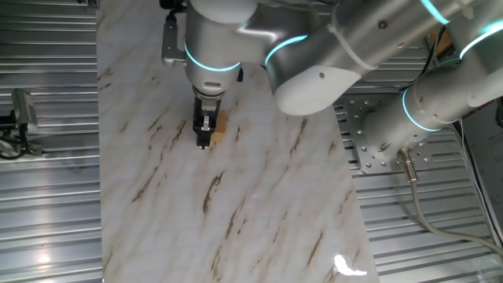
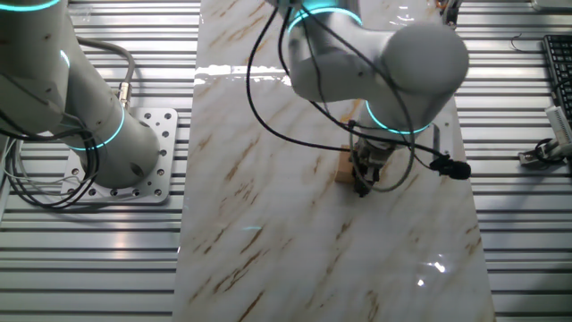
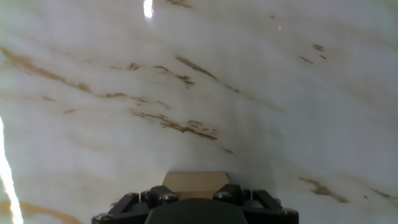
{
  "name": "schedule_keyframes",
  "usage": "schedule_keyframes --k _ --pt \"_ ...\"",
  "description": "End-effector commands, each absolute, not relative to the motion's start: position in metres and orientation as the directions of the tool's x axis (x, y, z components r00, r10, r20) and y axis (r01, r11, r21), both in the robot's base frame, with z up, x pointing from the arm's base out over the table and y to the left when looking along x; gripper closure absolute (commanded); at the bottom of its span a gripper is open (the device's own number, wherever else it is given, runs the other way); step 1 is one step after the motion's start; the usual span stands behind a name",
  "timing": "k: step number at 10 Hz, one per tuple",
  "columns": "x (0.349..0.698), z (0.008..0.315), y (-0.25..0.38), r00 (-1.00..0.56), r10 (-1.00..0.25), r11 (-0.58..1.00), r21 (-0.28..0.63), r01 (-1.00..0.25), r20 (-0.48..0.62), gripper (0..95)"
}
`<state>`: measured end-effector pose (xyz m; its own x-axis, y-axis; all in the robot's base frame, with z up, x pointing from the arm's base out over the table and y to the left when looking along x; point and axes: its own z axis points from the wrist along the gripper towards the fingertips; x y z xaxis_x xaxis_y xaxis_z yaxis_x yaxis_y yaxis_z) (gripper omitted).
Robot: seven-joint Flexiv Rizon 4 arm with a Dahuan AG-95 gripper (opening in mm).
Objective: Hold a small block with the gripper and sweep it from left to right on the table
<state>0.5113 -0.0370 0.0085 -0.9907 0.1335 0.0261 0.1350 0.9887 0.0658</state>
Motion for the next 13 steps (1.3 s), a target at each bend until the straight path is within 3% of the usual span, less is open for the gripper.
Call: schedule_keyframes --k 1,13 --pt "0.512 0.007 -0.038 -0.990 0.141 0.990 0.028 0.142 0.027 0.0" --pt "0.512 0.033 -0.038 -0.987 0.142 0.989 0.015 0.144 0.074 0.0"
